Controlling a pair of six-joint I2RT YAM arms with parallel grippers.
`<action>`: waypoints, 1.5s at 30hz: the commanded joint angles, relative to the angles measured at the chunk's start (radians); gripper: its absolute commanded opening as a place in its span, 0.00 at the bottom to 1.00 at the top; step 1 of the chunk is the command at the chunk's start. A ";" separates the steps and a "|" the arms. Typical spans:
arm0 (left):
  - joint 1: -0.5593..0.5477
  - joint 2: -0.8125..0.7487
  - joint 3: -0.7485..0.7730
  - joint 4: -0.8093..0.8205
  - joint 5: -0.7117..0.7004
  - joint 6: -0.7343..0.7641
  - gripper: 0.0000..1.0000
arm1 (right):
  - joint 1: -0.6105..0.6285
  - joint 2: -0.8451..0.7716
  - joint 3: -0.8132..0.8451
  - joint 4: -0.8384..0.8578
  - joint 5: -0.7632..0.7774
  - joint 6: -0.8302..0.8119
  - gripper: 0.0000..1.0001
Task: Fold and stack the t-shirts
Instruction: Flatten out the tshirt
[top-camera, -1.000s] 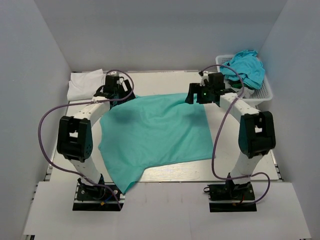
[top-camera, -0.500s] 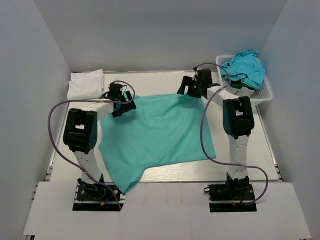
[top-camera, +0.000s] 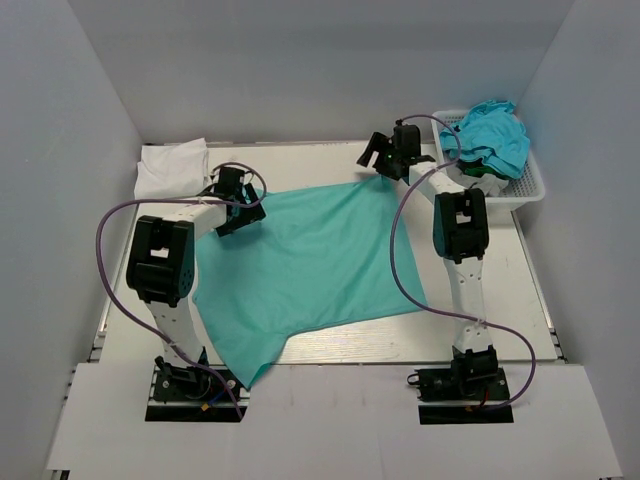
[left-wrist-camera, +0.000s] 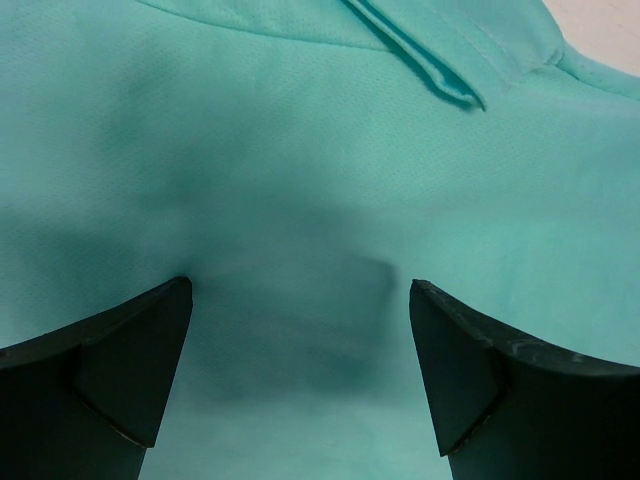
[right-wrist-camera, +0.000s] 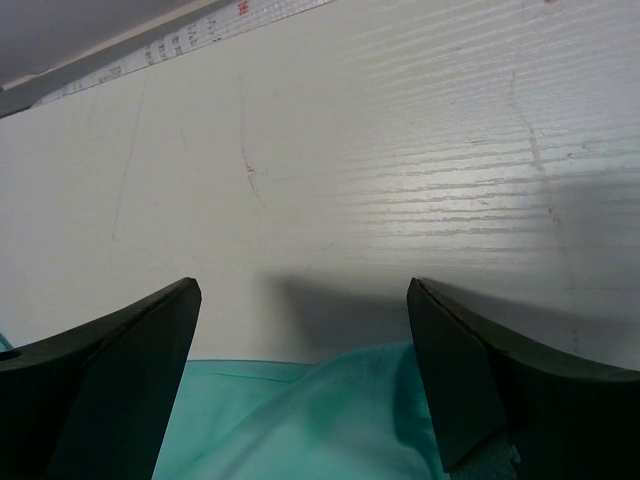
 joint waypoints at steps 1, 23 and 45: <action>0.008 -0.037 0.062 -0.026 -0.056 -0.006 1.00 | -0.018 -0.012 -0.044 -0.090 0.042 0.015 0.90; 0.017 -0.101 0.139 -0.046 -0.195 0.071 1.00 | 0.119 -0.487 -0.435 -0.260 0.195 -0.387 0.90; 0.045 0.313 0.428 -0.044 -0.041 0.134 1.00 | 0.004 -0.239 -0.360 -0.423 0.164 -0.154 0.90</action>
